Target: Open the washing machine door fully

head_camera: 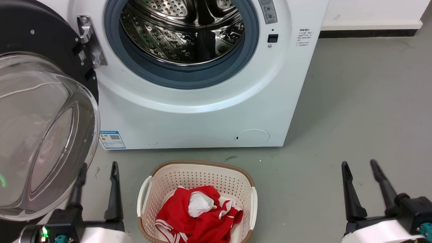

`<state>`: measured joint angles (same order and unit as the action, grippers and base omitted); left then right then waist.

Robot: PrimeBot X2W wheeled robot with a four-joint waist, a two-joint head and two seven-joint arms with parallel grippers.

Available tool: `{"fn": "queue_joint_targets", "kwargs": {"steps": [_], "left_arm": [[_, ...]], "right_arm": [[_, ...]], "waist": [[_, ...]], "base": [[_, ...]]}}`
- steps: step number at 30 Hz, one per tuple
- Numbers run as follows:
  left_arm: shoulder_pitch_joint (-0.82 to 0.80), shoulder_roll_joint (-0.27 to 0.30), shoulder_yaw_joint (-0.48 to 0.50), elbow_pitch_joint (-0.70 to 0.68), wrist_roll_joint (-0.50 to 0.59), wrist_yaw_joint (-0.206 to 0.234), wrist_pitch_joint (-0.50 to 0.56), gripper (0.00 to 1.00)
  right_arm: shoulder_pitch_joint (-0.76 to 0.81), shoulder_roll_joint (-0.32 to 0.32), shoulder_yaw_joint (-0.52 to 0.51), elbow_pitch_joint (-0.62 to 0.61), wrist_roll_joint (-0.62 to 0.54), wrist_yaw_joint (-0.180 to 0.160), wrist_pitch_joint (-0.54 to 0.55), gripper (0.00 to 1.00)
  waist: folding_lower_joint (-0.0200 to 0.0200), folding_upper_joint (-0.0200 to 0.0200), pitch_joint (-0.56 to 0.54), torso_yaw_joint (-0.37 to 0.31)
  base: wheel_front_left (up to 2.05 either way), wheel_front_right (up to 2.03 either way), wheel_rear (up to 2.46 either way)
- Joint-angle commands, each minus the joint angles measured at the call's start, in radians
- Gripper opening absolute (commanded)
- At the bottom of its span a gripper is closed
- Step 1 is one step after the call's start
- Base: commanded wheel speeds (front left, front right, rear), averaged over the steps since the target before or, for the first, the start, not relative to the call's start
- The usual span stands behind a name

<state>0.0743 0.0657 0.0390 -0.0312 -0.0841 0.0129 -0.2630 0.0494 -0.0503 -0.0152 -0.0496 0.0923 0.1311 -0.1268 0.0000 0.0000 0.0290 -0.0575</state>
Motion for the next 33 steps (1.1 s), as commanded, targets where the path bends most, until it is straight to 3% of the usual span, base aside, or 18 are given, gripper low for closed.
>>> {"fn": "queue_joint_targets", "kwargs": {"steps": [1, 13, 33], "left_arm": [[0.000, -0.001, 0.000, 0.009, -0.003, -0.001, 0.001, 0.00], [-0.035, -0.003, 0.017, 0.056, -0.253, -0.024, 0.067, 0.00], [-0.073, -0.006, 0.029, 0.108, -0.578, -0.055, 0.144, 0.00]], "right_arm": [[0.002, 0.000, 0.002, 0.007, 0.003, 0.000, 0.000, 0.00], [-0.024, -0.016, 0.005, 0.048, 0.271, 0.000, 0.023, 0.00], [-0.062, -0.030, 0.003, 0.110, 0.609, 0.000, 0.059, 0.00]], "waist": [[0.0000, 0.0000, 0.000, 0.000], [0.0000, 0.0000, -0.003, 0.006], [0.0000, 0.0000, -0.007, 0.014]], "base": [[0.00, 0.00, 0.00], [0.00, 0.00, 0.00], [0.00, 0.00, 0.00]]}}
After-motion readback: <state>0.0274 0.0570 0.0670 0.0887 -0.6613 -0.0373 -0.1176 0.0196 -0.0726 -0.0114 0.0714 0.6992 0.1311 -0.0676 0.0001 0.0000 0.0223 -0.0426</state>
